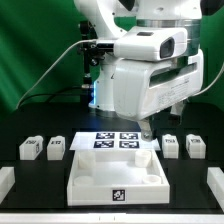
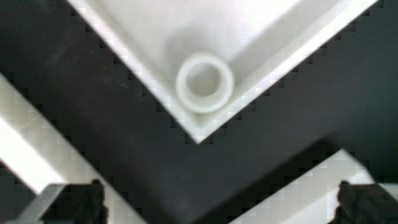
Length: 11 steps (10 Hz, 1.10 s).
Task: Assemble one leg
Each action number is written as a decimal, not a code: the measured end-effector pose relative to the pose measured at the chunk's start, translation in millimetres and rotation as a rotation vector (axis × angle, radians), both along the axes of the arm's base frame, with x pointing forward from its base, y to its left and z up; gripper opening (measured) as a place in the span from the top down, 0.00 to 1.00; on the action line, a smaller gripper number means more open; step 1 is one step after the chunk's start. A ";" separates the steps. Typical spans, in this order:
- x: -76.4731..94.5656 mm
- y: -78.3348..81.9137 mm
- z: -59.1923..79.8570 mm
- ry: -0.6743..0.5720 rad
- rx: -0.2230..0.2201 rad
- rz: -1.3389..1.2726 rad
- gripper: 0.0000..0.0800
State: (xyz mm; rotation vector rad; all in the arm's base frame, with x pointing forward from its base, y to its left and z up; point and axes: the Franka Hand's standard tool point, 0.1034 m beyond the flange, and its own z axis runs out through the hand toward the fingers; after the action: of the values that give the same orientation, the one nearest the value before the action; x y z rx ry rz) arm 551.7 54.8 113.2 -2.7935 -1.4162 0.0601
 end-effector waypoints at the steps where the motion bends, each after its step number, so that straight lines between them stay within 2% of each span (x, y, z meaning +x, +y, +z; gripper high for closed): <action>1: -14.0 -2.6 -0.2 -0.001 0.000 0.081 0.19; 3: -39.1 -13.3 -7.8 -0.044 0.004 0.223 0.19; 5: -54.0 -28.0 -18.7 -0.039 0.010 0.465 0.19; 8: -50.9 -30.4 -17.2 -0.037 -0.002 0.725 0.19; 10: -53.7 -32.7 -20.4 -0.044 -0.005 0.740 0.19; 11: -79.1 -39.3 -37.9 -0.044 -0.006 0.745 0.19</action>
Offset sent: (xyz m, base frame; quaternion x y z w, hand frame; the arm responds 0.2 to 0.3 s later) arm -0.0416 -0.0252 -0.0156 -0.0499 0.0304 -0.1456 0.9876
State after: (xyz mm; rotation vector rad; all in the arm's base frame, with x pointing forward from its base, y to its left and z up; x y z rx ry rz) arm 472.6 15.5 75.3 -2.1136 -2.3649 0.0045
